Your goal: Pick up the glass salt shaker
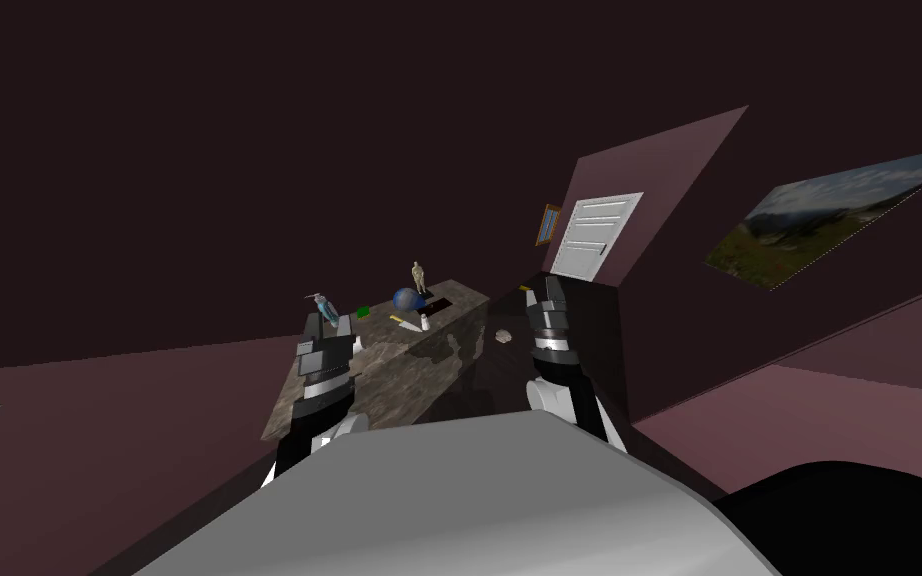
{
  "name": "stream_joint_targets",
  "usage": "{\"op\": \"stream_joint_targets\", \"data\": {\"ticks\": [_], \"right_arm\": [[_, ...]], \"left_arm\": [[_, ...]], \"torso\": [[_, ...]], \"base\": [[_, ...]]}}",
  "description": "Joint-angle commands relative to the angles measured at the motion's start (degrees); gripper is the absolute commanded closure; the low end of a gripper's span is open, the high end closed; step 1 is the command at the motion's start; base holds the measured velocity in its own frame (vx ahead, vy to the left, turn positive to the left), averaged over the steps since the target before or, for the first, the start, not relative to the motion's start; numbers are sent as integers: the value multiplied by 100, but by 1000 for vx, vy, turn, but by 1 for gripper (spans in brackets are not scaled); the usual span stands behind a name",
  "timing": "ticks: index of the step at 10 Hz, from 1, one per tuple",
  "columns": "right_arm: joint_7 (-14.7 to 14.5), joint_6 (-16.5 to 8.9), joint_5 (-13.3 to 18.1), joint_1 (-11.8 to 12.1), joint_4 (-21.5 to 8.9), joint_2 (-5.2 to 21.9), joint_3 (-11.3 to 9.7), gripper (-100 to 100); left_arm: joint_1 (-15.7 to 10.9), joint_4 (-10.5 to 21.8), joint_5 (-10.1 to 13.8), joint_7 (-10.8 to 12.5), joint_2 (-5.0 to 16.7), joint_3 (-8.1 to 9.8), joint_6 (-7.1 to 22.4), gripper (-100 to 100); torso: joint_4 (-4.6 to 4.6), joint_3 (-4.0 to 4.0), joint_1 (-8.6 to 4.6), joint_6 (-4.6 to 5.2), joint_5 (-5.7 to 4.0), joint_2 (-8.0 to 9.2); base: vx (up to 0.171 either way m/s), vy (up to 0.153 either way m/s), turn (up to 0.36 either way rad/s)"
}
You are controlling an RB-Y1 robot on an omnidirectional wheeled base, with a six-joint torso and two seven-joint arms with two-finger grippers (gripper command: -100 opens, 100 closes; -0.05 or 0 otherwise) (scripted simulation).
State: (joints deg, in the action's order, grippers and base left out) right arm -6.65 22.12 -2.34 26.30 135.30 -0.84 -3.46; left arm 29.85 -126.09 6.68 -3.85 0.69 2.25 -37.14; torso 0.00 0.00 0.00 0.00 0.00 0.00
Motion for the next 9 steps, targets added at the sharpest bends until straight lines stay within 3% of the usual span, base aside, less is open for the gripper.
{"op": "stream_joint_targets", "data": {"ticks": [1,4,5,9], "right_arm": [[0,0,0,0,0,0,0,0],[0,0,0,0,0,0,0,0],[0,0,0,-1,0,0,0,0],[0,0,0,-1,0,0,0,0]], "left_arm": [[0,52,-62,-21,163,-5,21,-100],[-6,243,-296,-102,476,-24,98,-100],[-12,424,-525,-179,615,-42,170,-100],[-19,863,-1089,-366,731,-87,341,-100]], "torso": [[0,0,0,0,0,0],[3,8,-1,0,0,14],[4,10,-2,0,0,18],[8,21,-13,0,-3,37]], "base": [[-13,-3,-3],[-40,-8,-6],[-89,-14,-15],[-96,-35,-13]]}}
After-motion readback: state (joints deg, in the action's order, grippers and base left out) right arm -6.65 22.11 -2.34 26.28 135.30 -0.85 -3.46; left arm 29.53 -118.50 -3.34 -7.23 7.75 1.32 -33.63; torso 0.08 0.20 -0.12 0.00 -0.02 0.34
